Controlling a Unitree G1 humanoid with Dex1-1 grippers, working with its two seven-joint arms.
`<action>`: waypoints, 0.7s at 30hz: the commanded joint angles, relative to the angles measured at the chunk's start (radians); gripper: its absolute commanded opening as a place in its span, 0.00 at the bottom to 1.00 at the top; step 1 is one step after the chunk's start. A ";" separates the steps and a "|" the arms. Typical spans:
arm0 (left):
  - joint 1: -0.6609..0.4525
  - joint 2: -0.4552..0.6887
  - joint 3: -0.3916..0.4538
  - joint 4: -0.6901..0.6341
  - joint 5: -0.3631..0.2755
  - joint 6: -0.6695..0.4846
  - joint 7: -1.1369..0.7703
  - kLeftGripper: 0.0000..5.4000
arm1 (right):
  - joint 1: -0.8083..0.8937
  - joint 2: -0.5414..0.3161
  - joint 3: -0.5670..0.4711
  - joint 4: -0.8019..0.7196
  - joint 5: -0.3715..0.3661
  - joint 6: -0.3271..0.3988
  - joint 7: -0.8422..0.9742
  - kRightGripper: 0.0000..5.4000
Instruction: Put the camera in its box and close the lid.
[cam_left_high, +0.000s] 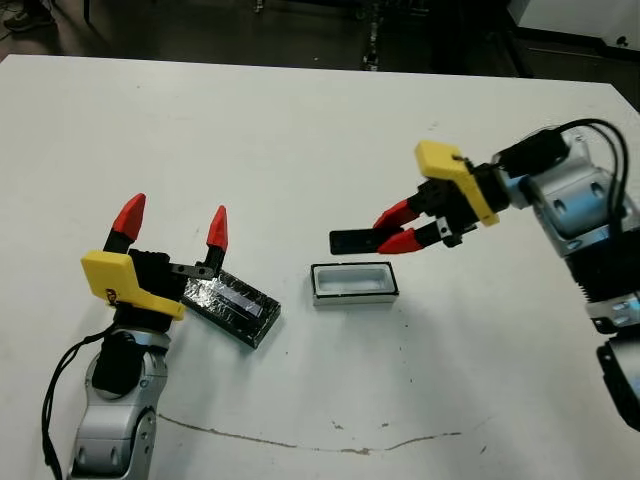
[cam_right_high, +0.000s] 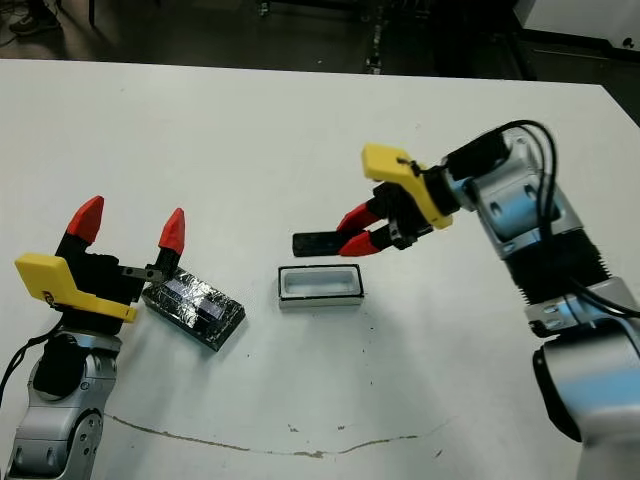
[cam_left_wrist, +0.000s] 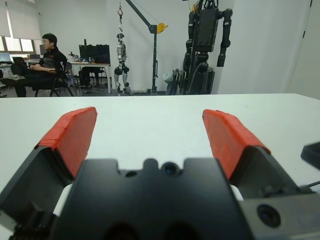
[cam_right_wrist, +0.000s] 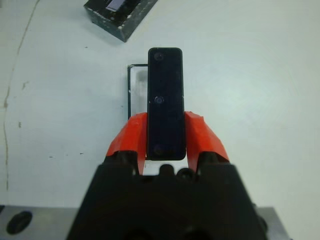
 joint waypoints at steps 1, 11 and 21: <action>0.014 -0.002 0.000 -0.004 0.002 0.018 0.007 1.00 | -0.019 0.009 0.013 0.007 -0.021 0.003 0.005 0.32; 0.016 -0.001 0.000 -0.006 -0.001 0.017 0.003 1.00 | -0.018 0.031 0.054 0.041 -0.053 0.018 0.031 0.32; 0.021 -0.007 -0.002 -0.007 -0.008 0.014 0.003 1.00 | -0.009 0.051 0.079 0.058 -0.077 0.004 0.042 0.32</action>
